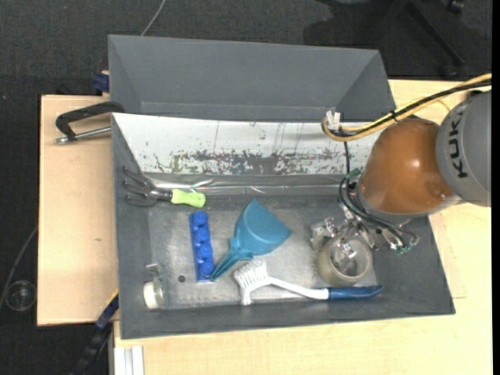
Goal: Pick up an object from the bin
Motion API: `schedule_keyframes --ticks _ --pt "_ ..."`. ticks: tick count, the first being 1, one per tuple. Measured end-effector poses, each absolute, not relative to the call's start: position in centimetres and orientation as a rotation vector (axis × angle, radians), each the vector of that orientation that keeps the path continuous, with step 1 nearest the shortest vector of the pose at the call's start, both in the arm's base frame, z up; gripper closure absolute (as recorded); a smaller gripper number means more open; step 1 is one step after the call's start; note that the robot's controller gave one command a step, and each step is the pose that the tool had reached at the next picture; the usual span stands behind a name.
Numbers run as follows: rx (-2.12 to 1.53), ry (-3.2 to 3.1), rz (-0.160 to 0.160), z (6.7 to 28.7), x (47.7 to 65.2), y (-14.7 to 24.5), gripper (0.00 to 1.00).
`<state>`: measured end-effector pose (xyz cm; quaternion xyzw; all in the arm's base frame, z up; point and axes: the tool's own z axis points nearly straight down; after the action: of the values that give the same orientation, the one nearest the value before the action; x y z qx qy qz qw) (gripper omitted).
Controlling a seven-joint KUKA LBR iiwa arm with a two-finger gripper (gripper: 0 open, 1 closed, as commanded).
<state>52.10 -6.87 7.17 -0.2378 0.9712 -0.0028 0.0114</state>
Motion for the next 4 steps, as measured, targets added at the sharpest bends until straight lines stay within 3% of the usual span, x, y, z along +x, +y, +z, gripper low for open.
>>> schedule_keyframes --ticks 2,4 --pt "-0.742 3.030 -0.007 7.5 52.0 -6.8 1.00" --pt "-0.741 3.028 -0.010 11.7 52.0 -6.9 1.00"
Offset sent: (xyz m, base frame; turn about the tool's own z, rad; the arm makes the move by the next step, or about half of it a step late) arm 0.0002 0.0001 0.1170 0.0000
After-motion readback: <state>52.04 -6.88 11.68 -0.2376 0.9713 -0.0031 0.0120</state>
